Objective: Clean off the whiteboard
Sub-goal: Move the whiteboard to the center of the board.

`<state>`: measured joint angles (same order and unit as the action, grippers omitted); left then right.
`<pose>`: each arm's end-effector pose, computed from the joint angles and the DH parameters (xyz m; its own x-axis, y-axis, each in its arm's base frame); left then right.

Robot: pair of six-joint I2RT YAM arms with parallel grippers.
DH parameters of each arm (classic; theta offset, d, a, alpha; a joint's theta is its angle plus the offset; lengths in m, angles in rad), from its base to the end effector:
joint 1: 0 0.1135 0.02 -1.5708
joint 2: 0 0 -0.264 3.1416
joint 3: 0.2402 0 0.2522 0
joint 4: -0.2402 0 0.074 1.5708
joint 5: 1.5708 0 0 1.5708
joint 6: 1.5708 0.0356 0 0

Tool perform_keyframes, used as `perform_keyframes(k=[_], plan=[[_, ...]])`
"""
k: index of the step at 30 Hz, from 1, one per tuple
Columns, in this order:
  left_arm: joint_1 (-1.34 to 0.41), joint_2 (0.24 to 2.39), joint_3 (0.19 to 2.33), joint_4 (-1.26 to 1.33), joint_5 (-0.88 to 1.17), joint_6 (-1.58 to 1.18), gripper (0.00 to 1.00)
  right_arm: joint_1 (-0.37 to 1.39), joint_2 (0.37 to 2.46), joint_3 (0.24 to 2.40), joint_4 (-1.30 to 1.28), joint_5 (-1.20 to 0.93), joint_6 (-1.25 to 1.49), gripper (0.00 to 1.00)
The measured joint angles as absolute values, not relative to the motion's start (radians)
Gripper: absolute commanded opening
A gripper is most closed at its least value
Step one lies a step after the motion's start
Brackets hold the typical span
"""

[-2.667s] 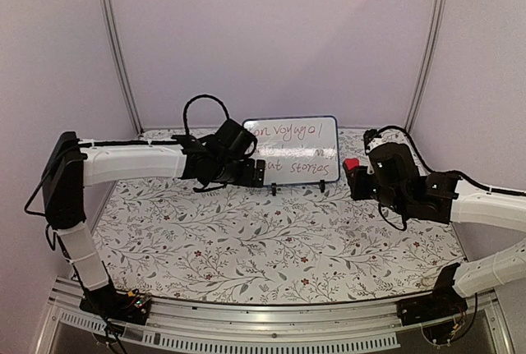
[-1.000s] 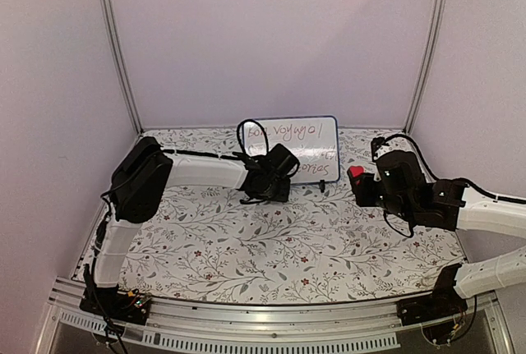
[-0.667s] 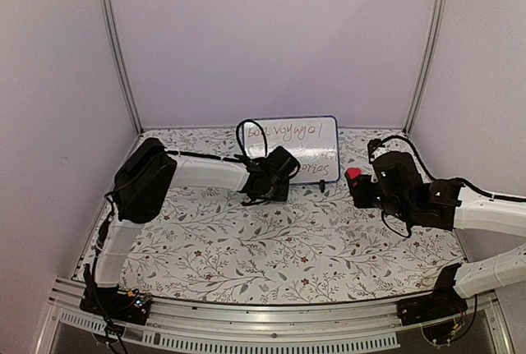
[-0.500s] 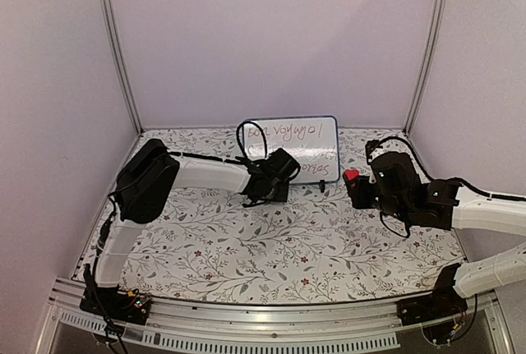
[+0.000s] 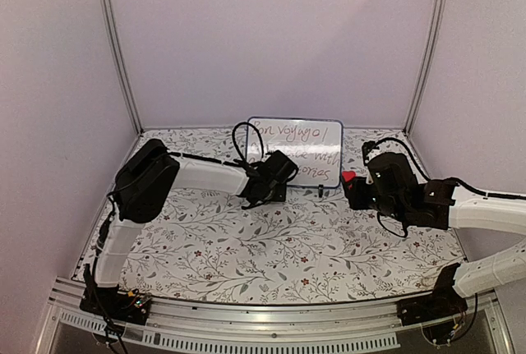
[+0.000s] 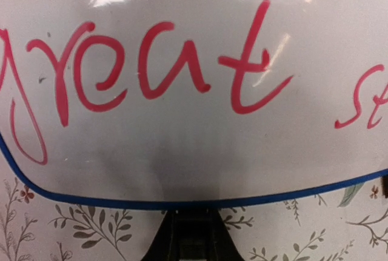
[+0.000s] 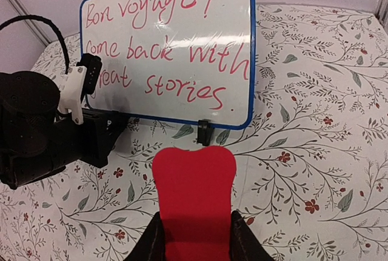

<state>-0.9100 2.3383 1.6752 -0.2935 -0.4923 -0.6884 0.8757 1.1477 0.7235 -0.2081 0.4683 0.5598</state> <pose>0.3165 -0.3797 0.1139 -0.7232 0.0180 -0.6905 0.0896 0.9937 -0.0678 0.1692 0.1778 0.2456 -0.5608 0.0674 -0.8252 -0.1821 0.9622 0.2023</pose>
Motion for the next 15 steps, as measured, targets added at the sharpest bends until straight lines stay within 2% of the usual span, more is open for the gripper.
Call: perform_keyframes(k=[8,15], plan=[[-0.912,2.210,1.466,-0.261,-0.534,-0.765,0.00,0.876,1.142,0.723,-0.208,0.469,0.559,0.26],[-0.921,2.093,1.317,-0.375,-0.590,-0.978,0.00,0.876,1.134,0.723,-0.196,0.468,0.557,0.26]])
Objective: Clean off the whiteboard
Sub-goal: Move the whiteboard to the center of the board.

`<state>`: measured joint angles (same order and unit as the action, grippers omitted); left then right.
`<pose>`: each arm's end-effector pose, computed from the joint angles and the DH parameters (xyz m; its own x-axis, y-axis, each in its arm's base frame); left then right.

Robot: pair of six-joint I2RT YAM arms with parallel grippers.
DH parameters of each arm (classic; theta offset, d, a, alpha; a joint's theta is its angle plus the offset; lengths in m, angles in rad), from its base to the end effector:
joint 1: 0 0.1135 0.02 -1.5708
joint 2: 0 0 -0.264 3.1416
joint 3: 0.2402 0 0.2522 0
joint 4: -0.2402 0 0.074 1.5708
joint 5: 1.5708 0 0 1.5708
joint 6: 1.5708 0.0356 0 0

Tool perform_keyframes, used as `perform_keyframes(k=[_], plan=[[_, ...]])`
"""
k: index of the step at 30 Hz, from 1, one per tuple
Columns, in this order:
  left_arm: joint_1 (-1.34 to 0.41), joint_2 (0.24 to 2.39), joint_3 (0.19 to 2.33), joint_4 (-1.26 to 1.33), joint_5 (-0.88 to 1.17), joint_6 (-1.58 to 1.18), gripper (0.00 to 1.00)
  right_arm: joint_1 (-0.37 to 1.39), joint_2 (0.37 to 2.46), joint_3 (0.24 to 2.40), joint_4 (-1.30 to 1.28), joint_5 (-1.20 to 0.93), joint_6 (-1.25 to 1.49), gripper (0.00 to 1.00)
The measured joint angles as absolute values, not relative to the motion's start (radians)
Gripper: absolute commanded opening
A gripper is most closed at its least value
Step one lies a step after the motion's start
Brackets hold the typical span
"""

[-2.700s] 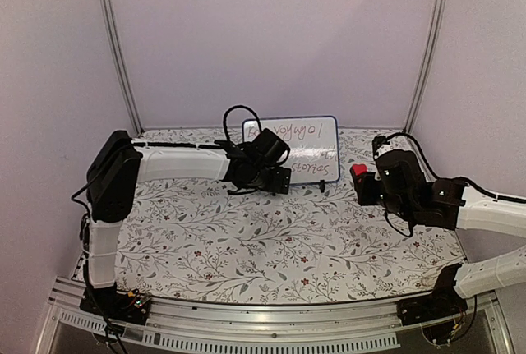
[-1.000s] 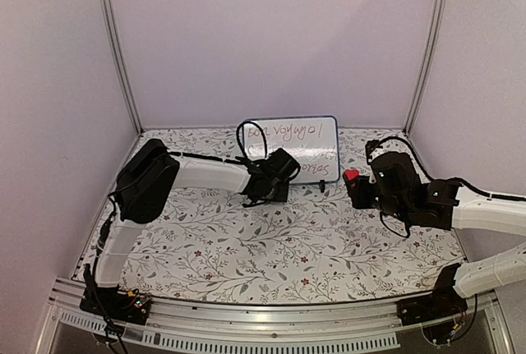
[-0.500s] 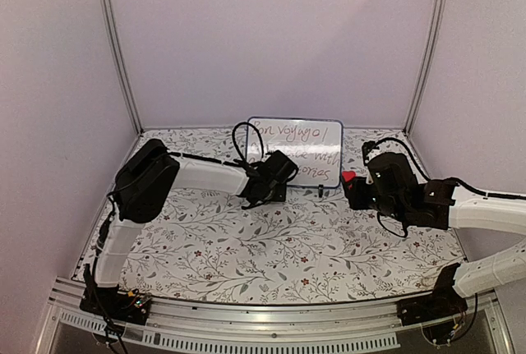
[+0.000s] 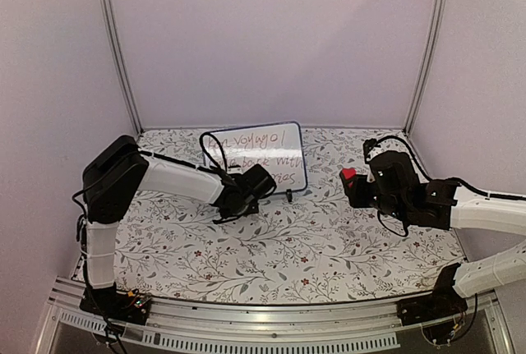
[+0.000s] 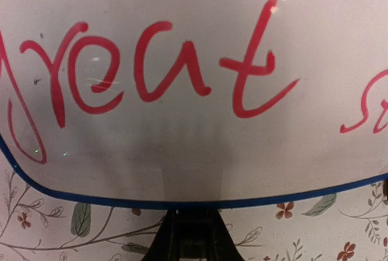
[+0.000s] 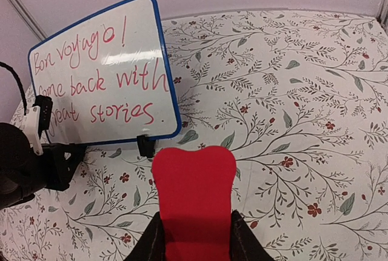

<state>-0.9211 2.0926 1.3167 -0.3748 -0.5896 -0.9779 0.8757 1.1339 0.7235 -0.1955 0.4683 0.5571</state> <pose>0.2642 -0.3151 0.1191 -0.7437 -0.1605 -0.6489 -0.1649 0.9848 -0.0546 0.1685 0.1769 0.2498 -0.5463 0.0816 -0.8336 -0.1871 0.9582 0.2164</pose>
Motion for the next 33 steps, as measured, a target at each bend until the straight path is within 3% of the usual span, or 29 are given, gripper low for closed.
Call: perform_keyframes(k=[11,33], plan=[[-0.999,2.177,1.481,-0.744,-0.661,-1.403,0.00,0.876,1.157,0.723,-0.156,0.452,0.551,0.26],[-1.090,2.201,1.543,-0.903,-0.623,-1.621,0.02,0.876,1.133,0.714,-0.152,0.431,0.551,0.26]])
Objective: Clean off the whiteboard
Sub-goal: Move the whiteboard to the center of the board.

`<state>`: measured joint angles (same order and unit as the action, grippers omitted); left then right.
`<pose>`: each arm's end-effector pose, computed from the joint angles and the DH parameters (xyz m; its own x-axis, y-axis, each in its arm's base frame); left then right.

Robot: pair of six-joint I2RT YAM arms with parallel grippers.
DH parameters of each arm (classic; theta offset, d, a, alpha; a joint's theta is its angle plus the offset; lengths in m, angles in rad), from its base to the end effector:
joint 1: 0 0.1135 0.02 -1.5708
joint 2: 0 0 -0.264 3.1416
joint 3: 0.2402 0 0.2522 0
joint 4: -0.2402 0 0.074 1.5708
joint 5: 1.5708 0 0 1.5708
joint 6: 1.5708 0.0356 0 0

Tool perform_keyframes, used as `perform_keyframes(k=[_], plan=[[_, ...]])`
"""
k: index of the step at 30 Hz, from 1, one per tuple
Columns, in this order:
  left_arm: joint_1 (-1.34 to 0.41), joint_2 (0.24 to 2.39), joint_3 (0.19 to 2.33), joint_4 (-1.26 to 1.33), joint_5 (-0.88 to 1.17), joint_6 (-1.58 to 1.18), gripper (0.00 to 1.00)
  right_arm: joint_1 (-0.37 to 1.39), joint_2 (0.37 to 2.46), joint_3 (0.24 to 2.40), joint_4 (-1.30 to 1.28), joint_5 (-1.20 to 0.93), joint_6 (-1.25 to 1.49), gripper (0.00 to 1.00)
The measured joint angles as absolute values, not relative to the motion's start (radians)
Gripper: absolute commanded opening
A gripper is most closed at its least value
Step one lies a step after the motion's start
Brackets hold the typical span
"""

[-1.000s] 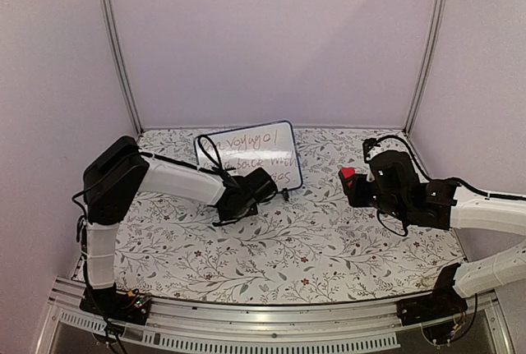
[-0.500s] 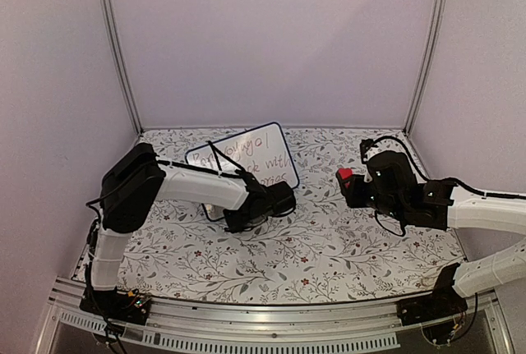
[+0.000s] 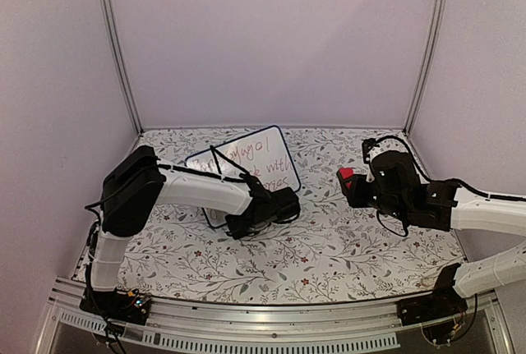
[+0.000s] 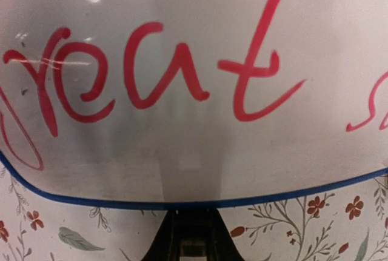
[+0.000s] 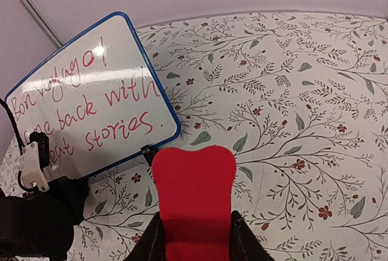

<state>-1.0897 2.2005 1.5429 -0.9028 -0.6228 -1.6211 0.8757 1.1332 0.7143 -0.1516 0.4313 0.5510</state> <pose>0.2068 -0.3513 0.1217 -0.6931 -0.4253 -0.5820 -0.4982 0.8662 -0.0397 0.1689 0.1792 0.2504 -0.5420 0.0927 -0.8353 -0.2213 0.9431 0.2483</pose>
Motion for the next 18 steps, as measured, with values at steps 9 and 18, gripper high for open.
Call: perform_keyframes(k=[9,18], plan=[[-1.113,2.200,1.547,-0.903,-0.614,-1.626,0.17,0.876,1.118,0.707,-0.158,0.430,0.561,0.26],[-1.161,2.195,1.549,-0.895,-0.557,-1.588,0.53,0.876,1.115,0.706,-0.157,0.430,0.561,0.26]])
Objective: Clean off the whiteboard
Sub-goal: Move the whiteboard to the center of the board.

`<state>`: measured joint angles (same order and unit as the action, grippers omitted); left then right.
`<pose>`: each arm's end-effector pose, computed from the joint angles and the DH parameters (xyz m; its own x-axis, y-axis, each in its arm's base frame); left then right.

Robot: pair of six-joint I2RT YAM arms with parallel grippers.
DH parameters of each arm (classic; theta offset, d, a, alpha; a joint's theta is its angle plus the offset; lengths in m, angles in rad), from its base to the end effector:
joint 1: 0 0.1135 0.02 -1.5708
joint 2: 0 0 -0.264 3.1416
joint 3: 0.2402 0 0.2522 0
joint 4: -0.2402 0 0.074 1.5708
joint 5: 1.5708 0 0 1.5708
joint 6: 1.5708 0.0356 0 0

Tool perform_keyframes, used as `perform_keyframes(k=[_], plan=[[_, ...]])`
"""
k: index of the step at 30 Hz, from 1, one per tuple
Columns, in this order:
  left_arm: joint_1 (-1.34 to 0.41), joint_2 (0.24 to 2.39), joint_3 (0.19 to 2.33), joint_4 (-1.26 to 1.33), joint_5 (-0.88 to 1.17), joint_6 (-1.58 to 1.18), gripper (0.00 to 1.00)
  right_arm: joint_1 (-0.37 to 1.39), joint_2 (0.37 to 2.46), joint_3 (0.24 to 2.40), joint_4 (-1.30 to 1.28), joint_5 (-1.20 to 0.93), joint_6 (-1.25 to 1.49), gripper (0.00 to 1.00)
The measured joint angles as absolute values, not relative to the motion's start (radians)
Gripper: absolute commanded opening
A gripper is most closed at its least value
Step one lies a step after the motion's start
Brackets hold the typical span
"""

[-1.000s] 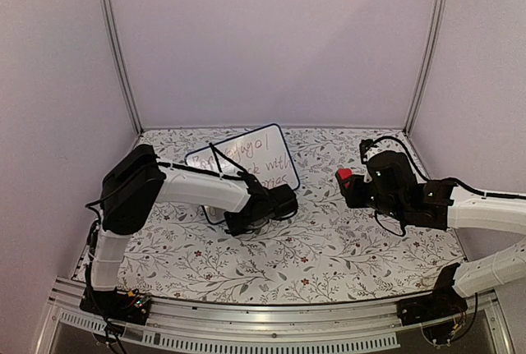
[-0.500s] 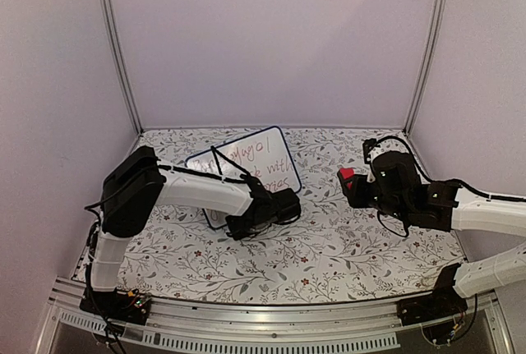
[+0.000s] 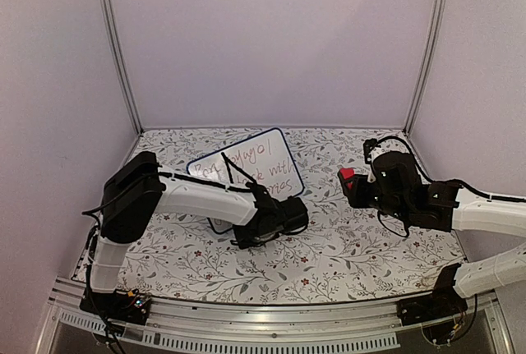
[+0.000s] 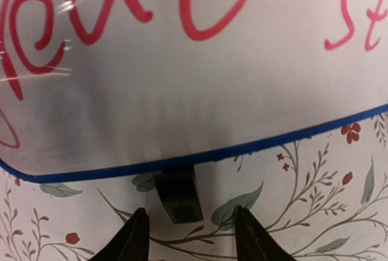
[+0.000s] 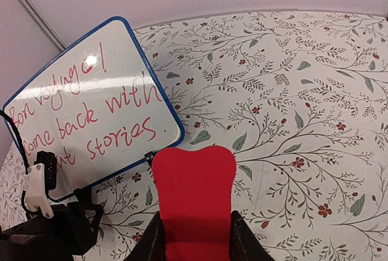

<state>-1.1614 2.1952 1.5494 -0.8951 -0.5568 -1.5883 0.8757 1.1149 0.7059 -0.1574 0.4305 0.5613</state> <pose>0.1801 -0.3679 0.1240 -0.7654 -0.3684 -0.5276 -0.4113 0.9106 -0.0391 0.1665 0.1764 0.2511 -0.5424 0.1049 -0.8336 -0.2170 0.9410 0.2596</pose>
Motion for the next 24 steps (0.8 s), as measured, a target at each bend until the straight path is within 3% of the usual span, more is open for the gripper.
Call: perform_keyframes(k=[3,8,24], plan=[[-1.172,2.192,1.548,-0.896,-0.548,-1.578,0.63,0.876,1.115,0.706,-0.157,0.430,0.561,0.26],[-1.186,2.174,1.524,-0.897,-0.545,-1.572,0.98,0.876,1.113,0.694,-0.154,0.432,0.561,0.26],[-1.298,2.083,1.446,-0.867,-0.622,-1.444,1.00,0.876,1.078,0.661,-0.157,0.455,0.560,0.26]])
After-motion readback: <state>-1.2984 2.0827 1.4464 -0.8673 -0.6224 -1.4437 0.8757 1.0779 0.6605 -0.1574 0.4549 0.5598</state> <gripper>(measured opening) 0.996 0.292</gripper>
